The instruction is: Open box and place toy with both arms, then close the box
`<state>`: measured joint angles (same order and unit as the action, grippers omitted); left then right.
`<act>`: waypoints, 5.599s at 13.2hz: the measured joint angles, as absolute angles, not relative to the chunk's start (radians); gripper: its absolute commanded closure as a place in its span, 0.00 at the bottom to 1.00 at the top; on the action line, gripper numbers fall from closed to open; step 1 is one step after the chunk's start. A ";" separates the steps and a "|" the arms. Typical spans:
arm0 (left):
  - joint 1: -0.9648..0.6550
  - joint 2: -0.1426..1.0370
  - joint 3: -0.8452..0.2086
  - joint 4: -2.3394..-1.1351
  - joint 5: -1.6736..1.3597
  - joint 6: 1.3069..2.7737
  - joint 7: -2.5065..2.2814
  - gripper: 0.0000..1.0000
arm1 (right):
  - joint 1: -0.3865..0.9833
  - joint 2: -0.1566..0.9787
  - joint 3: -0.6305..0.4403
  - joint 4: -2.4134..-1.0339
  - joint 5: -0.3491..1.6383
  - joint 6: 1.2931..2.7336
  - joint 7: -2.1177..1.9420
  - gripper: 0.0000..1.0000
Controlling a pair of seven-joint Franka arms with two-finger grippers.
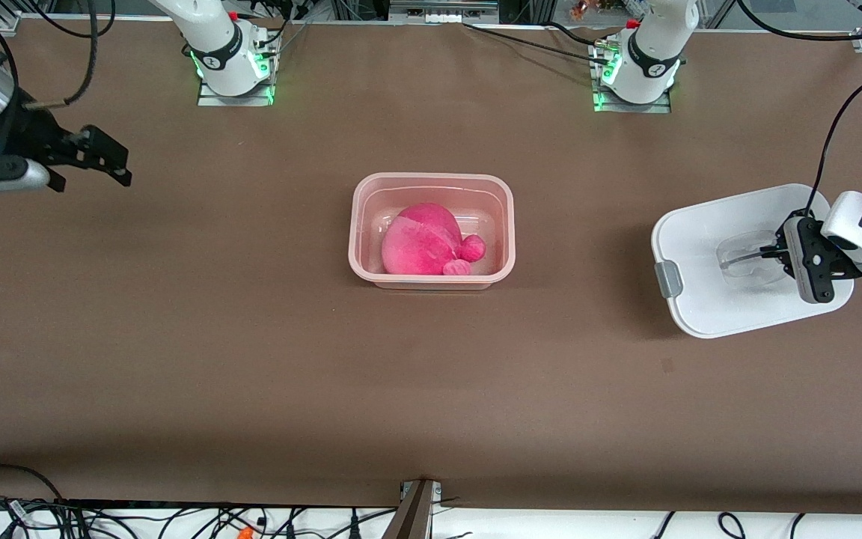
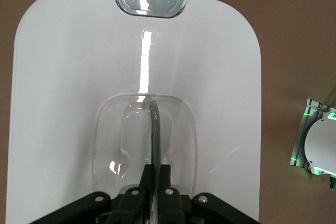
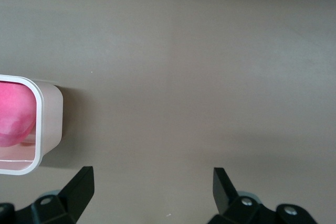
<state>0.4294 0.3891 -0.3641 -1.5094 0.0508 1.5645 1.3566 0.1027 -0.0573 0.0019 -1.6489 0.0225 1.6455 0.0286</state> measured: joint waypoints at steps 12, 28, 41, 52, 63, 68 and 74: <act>0.233 0.377 -0.689 -1.404 -0.007 1.508 1.200 1.00 | 0.091 -0.093 0.016 -1.629 -0.041 1.667 0.029 0.00; -0.140 0.596 -0.735 -1.469 0.198 1.966 0.755 1.00 | 0.091 -0.023 0.025 -1.607 -0.031 1.632 0.035 0.00; -0.174 0.610 -0.728 -1.469 0.235 1.966 0.711 1.00 | 0.090 -0.023 0.022 -1.607 -0.031 1.632 0.037 0.00; -0.204 0.631 -0.730 -1.480 0.235 1.964 0.708 1.00 | 0.086 -0.022 0.022 -1.607 -0.031 1.632 0.037 0.00; -0.202 0.644 -0.729 -1.488 0.235 1.966 0.629 1.00 | 0.085 -0.022 0.022 -1.607 -0.030 1.633 0.037 0.00; -0.203 0.644 -0.728 -1.488 0.236 1.981 0.629 1.00 | 0.085 -0.022 0.022 -1.607 -0.030 1.635 0.037 0.00; -0.203 0.648 -0.727 -1.489 0.236 2.001 0.630 1.00 | 0.085 -0.022 0.022 -1.607 -0.030 1.636 0.037 0.00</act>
<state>-0.2026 0.6475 -0.7268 -1.4886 0.2362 2.0007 0.6296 0.0850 -0.0224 0.0216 -1.6066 -0.0303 1.6364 0.0373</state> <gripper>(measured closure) 0.934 0.000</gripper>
